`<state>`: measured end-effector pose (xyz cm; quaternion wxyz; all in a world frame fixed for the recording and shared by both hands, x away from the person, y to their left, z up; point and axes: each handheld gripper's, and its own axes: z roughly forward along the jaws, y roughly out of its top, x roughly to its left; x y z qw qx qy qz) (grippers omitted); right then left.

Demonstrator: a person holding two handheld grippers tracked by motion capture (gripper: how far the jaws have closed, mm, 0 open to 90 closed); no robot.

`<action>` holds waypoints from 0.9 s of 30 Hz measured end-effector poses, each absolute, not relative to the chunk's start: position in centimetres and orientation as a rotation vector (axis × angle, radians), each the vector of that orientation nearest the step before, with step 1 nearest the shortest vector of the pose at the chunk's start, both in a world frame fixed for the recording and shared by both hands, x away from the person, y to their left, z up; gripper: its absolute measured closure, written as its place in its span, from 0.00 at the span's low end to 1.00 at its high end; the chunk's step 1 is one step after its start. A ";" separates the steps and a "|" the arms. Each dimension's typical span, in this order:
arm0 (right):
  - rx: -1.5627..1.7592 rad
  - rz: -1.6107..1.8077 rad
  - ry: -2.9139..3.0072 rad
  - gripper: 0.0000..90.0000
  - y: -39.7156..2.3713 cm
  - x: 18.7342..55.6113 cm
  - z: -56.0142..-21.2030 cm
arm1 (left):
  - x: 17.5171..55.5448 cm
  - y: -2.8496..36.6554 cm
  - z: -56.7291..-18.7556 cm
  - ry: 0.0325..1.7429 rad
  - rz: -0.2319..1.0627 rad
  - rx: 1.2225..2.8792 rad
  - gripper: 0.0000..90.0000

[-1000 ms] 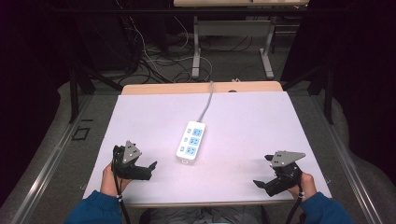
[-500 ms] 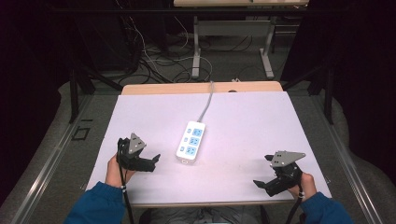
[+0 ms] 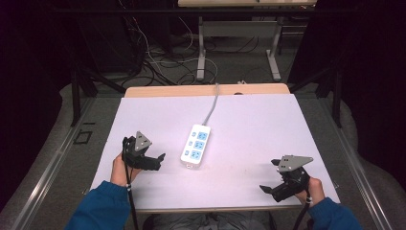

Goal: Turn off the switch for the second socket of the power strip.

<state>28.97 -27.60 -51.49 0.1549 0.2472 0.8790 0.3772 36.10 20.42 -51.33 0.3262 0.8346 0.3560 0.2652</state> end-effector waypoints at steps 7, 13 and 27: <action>0.718 1.079 2.522 0.02 -27.6 29.0 -51.5 | 36.9 20.1 -51.6 0.935 0.689 2.193 0.00; 0.709 1.091 2.509 0.02 -27.6 28.9 -51.5 | 37.3 19.8 -51.5 0.938 0.689 2.193 0.00; 0.706 1.097 2.520 0.02 -27.6 29.0 -51.6 | 39.1 18.5 -51.5 0.915 0.657 2.180 0.00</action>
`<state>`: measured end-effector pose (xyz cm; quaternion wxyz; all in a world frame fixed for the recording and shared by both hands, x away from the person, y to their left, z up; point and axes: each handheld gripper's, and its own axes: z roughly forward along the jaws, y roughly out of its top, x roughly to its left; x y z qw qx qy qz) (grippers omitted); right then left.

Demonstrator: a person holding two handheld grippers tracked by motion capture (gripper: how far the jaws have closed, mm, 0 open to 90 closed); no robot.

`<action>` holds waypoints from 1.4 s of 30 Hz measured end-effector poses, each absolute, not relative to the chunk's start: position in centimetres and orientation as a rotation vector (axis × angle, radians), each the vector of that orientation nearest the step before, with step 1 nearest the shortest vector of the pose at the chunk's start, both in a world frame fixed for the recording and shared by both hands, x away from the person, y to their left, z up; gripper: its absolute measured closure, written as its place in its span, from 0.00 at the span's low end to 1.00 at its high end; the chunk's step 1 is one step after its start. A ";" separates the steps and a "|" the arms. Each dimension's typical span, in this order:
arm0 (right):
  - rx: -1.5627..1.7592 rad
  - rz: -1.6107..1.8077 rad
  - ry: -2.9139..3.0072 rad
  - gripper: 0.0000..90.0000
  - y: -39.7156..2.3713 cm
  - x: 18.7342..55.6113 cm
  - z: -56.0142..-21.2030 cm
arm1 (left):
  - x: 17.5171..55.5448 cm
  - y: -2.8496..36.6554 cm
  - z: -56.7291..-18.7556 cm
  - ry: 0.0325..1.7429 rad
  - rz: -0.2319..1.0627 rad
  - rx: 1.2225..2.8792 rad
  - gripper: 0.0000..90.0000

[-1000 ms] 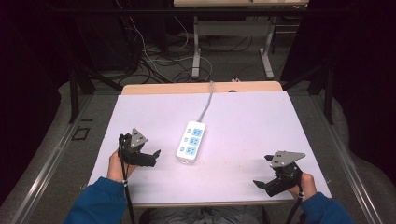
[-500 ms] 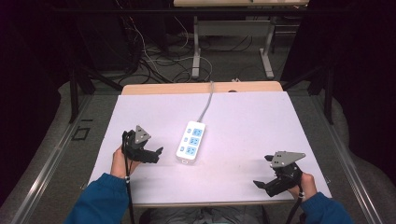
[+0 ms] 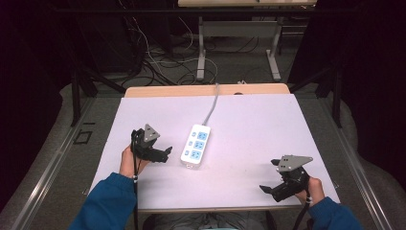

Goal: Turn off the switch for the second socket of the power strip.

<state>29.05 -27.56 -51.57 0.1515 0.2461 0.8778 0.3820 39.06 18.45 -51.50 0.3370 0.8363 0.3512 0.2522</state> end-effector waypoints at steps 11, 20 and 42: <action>0.692 1.090 2.522 0.03 -27.6 29.0 -51.5 | 40.1 16.9 -51.6 0.897 0.645 2.179 0.00; 0.696 1.082 2.524 0.03 -27.6 29.0 -51.6 | 40.7 15.5 -51.6 0.873 0.615 2.170 0.00; 0.704 1.071 2.527 0.03 -27.4 29.0 -51.7 | 41.9 14.2 -52.2 0.878 0.567 2.170 0.00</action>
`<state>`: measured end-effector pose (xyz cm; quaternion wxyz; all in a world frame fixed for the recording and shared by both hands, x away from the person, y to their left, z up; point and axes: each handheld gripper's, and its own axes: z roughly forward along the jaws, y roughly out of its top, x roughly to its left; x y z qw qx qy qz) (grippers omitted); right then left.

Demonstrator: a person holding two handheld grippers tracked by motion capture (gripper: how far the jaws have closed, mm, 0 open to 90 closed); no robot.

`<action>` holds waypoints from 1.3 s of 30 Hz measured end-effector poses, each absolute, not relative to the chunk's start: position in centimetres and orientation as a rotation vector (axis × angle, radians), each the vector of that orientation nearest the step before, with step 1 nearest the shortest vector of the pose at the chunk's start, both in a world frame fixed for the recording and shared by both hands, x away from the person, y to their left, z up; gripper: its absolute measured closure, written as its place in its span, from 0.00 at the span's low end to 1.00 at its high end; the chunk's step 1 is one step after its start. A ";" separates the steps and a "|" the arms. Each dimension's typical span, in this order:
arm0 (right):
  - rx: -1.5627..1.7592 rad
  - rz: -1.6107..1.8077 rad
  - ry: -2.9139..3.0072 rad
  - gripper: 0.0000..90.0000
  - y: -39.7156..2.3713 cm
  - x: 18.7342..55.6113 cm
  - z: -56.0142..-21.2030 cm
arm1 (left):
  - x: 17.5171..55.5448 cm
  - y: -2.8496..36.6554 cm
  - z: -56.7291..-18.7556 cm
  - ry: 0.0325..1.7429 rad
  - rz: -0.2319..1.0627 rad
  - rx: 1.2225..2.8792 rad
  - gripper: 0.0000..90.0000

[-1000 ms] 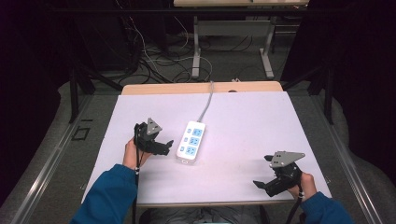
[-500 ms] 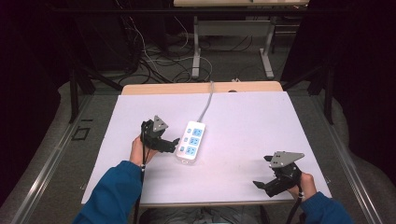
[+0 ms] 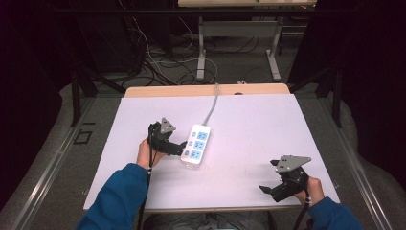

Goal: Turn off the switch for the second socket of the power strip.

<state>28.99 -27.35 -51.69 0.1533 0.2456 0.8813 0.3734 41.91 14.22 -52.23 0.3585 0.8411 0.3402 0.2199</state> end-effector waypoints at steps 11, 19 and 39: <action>0.702 1.068 2.526 0.03 -27.3 29.0 -51.7 | 42.3 13.5 -52.2 0.882 0.559 2.143 0.12; 0.699 1.069 2.528 0.04 -27.4 29.0 -51.7 | 42.2 12.9 -52.3 0.840 0.517 2.150 0.37; 0.697 1.066 2.530 0.04 -27.3 29.0 -51.7 | 41.9 12.7 -52.4 0.797 0.475 2.092 1.00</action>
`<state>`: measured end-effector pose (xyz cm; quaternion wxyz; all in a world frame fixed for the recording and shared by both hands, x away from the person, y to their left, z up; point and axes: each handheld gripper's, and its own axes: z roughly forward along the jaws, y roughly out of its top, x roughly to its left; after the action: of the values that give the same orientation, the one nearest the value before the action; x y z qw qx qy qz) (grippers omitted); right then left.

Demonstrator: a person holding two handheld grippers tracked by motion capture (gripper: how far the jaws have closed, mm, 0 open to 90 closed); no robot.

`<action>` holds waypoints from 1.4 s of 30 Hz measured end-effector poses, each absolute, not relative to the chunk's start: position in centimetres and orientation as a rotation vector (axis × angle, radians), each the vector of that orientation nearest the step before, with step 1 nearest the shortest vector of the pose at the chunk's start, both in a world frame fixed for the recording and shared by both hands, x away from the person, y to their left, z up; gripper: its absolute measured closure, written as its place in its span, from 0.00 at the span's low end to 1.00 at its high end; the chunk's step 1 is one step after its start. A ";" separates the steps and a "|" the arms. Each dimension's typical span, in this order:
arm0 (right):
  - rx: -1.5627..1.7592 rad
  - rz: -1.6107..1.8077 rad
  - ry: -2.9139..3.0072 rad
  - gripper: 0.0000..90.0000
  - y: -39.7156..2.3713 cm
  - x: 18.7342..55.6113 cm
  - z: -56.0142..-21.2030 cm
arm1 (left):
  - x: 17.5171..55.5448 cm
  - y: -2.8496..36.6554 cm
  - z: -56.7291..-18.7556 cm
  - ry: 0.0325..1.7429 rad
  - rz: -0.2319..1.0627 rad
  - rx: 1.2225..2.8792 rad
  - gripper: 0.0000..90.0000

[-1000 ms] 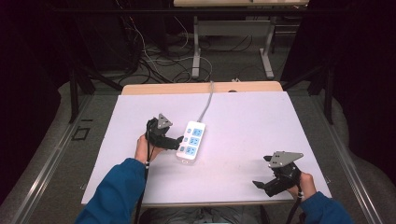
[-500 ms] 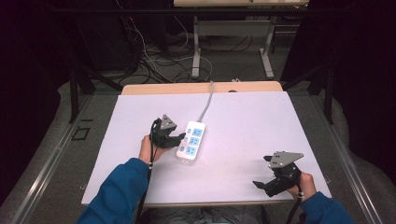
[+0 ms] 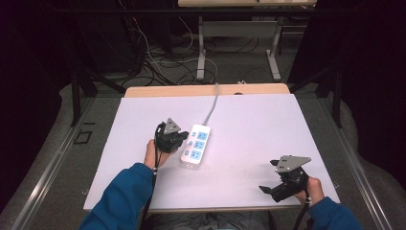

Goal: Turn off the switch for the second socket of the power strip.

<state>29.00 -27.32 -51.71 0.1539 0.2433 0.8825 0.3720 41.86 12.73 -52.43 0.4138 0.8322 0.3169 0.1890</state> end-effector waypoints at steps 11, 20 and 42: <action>0.697 1.068 2.529 0.04 -27.4 29.0 -51.7 | 42.0 11.9 -52.9 0.769 0.438 2.100 1.00; 0.699 1.067 2.529 0.04 -27.3 29.0 -51.7 | 42.2 11.8 -53.4 0.772 0.414 2.114 1.00; 0.701 1.066 2.527 0.04 -27.3 28.9 -51.7 | 42.2 11.7 -54.4 0.777 0.383 2.139 1.00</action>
<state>28.93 -27.33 -51.67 0.1545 0.2446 0.8819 0.3721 42.24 11.74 -54.41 0.4049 0.8476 0.3077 0.1516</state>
